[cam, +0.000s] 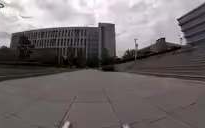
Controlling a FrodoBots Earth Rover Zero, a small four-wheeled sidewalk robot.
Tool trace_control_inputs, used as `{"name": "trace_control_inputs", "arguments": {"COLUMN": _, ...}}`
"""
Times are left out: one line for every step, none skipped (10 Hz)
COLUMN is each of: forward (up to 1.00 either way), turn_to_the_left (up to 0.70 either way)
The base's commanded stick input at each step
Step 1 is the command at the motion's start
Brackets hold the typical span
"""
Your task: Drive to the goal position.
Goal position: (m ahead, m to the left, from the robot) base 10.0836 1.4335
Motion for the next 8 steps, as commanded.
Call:
{"name": "trace_control_inputs", "arguments": {"forward": 0.70, "turn_to_the_left": 0.02}}
{"name": "trace_control_inputs", "arguments": {"forward": 0.70, "turn_to_the_left": 0.02}}
{"name": "trace_control_inputs", "arguments": {"forward": 0.70, "turn_to_the_left": 0.02}}
{"name": "trace_control_inputs", "arguments": {"forward": 0.70, "turn_to_the_left": 0.02}}
{"name": "trace_control_inputs", "arguments": {"forward": 0.70, "turn_to_the_left": 0.02}}
{"name": "trace_control_inputs", "arguments": {"forward": 0.70, "turn_to_the_left": 0.02}}
{"name": "trace_control_inputs", "arguments": {"forward": 0.70, "turn_to_the_left": 0.02}}
{"name": "trace_control_inputs", "arguments": {"forward": 0.70, "turn_to_the_left": 0.02}}
